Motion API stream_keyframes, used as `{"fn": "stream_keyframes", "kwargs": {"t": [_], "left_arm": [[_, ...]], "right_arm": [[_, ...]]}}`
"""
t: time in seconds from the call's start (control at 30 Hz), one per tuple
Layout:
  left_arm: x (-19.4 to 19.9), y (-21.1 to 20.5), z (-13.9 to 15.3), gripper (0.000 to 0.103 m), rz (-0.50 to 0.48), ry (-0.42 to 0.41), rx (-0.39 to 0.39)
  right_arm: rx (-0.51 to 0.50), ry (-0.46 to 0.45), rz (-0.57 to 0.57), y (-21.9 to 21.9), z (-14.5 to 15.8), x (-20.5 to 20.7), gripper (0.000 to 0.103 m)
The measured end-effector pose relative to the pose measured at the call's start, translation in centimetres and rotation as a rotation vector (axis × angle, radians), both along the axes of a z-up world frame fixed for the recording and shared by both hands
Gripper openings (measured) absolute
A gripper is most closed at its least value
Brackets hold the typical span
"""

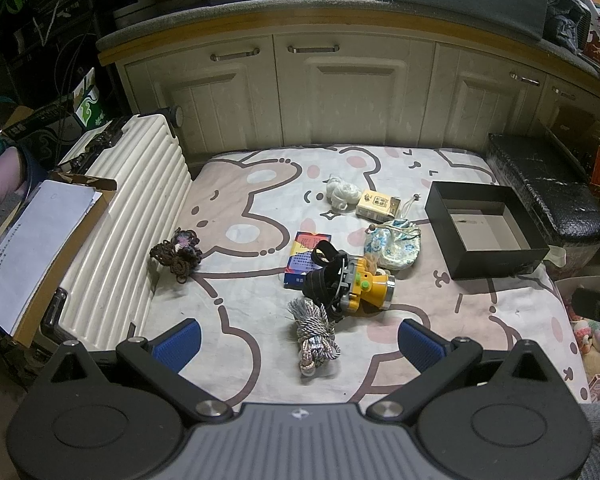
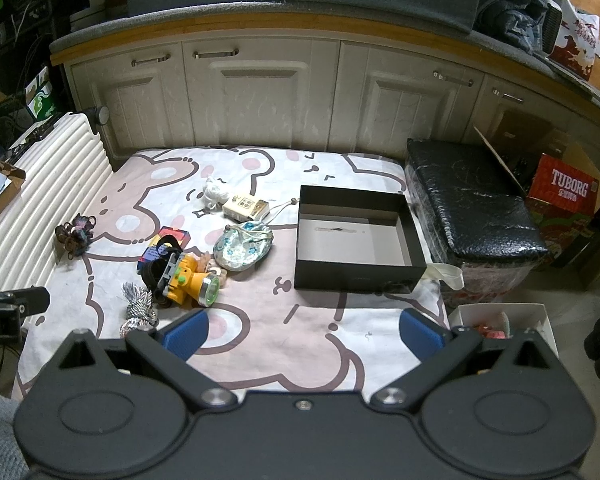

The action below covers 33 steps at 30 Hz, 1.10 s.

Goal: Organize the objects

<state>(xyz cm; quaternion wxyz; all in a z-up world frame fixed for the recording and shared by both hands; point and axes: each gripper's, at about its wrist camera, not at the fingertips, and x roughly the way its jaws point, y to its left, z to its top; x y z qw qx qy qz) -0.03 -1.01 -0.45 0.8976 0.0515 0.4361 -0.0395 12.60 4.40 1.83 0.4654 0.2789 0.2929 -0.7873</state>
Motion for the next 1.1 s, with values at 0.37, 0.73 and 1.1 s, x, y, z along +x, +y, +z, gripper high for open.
{"fn": "stream_keyframes", "kwargs": {"t": [0.37, 0.73, 1.1], "left_arm": [[-0.5, 0.9, 1.1, 0.103, -0.009, -0.049, -0.036], [1.4, 2.2, 4.6, 0.103, 0.018, -0.184, -0.019], [5.1, 4.3, 4.6, 0.103, 0.062, -0.247, -0.016]], "right_arm": [[-0.02, 0.01, 0.029, 0.0, 0.5, 0.7, 0.103], [-0.187, 0.017, 0.121, -2.5, 5.3, 0.4, 0.103], [-0.291, -0.044, 0.134, -8.5, 5.1, -1.6, 0.103]]}}
